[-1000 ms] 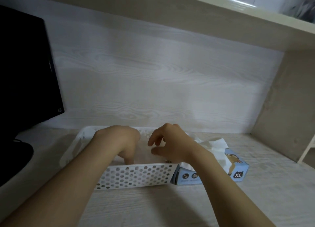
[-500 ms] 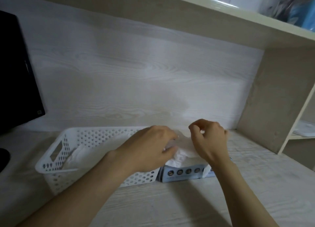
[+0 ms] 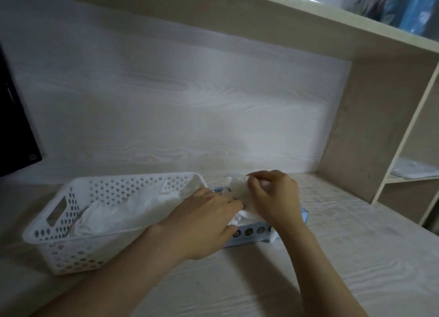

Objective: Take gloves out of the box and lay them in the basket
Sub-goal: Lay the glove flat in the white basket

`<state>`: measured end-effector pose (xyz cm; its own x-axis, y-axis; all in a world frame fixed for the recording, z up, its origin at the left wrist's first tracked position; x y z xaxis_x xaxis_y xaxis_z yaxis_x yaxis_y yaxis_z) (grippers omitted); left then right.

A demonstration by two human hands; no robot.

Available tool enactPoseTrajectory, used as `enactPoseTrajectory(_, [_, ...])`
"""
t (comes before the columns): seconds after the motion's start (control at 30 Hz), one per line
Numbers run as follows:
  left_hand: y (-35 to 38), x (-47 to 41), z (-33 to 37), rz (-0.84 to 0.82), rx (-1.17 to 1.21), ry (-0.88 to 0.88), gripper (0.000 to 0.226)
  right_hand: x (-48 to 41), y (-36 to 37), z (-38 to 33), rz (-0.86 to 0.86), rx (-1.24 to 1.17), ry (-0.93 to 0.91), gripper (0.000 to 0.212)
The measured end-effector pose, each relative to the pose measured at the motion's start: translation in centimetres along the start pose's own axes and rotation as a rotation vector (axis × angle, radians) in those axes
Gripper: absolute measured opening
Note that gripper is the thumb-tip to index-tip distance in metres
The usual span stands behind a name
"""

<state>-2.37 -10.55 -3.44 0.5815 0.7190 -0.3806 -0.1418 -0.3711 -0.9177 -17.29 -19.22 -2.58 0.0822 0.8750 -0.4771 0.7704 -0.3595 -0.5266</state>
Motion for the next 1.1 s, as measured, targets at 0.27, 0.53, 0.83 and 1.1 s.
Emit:
enactPoseTrajectory(0.27, [0.5, -0.1, -0.1, -0.015, -0.038, 0.017, 0.027, 0.2, -1.8, -0.8, 0.285, -0.342, -0.121, 0.015])
enactPoseTrajectory(0.53, [0.3, -0.2, -0.5, -0.029, 0.022, -0.013, 0.043, 2.4, -3.0, -2.7, 0.589, -0.263, -0.437, 0.02])
enactPoseTrajectory(0.83, [-2.4, -0.3, -1.8, 0.241, 0.281, -0.287, 0.042, 3.5, -2.3, -4.4, 0.501, -0.21, -0.558, 0.019])
enactPoseTrajectory(1.1, [-4.9, 0.0, -2.1, 0.649, 0.399, -0.289, 0.025, 3.4, -1.8, -4.7, 0.275, -0.352, -0.454, 0.01])
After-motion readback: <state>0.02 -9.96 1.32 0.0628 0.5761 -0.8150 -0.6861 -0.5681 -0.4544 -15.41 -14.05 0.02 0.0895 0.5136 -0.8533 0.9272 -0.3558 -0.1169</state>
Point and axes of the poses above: each hand's wrist, its own x-axis away from the middle knuckle, its own y-axis out of the palm, z = x × y, the point moved 4 cm from there along -x, towards the middle knuckle, and after that the axes turned 11 degrees about y, right-handed, at the moved point
